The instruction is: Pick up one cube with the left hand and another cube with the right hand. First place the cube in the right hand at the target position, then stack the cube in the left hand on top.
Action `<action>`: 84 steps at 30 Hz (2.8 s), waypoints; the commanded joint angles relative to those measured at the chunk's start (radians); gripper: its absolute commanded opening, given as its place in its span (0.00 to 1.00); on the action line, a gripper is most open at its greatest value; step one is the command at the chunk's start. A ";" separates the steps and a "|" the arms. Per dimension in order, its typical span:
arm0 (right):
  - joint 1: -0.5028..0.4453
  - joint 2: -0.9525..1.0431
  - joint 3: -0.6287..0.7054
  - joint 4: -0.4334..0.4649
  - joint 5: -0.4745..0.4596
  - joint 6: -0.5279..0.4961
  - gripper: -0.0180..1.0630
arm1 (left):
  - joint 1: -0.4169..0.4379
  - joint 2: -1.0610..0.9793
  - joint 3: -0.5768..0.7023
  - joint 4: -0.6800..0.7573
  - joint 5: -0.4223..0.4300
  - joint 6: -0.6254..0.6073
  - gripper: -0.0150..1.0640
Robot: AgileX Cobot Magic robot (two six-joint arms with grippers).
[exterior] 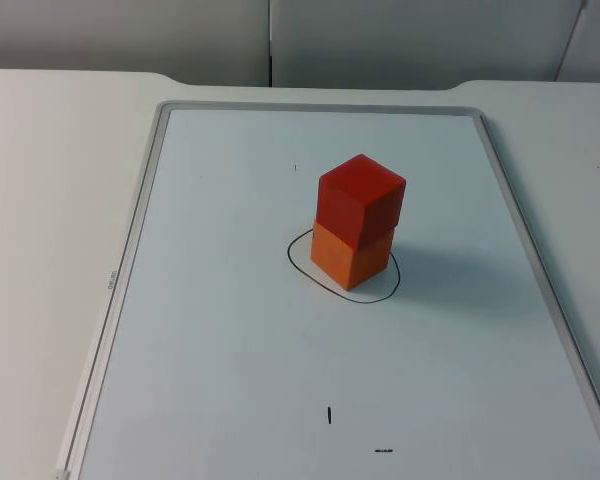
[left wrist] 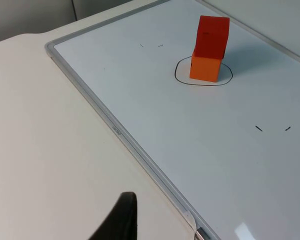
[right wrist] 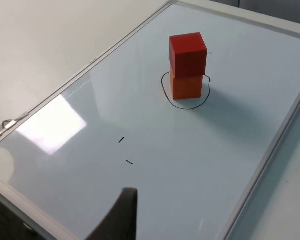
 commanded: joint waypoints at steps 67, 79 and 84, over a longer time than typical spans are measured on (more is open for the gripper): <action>-0.536 -0.004 0.008 0.000 -0.007 0.000 0.99 | 0.252 -0.004 0.002 0.000 -0.011 -0.003 0.99; -0.536 -0.004 0.008 0.000 -0.007 0.000 0.99 | 0.482 -0.004 0.002 0.000 -0.011 -0.003 0.99; -0.536 -0.004 0.008 0.000 -0.007 0.000 0.99 | 0.570 -0.004 0.002 0.000 -0.011 -0.003 0.99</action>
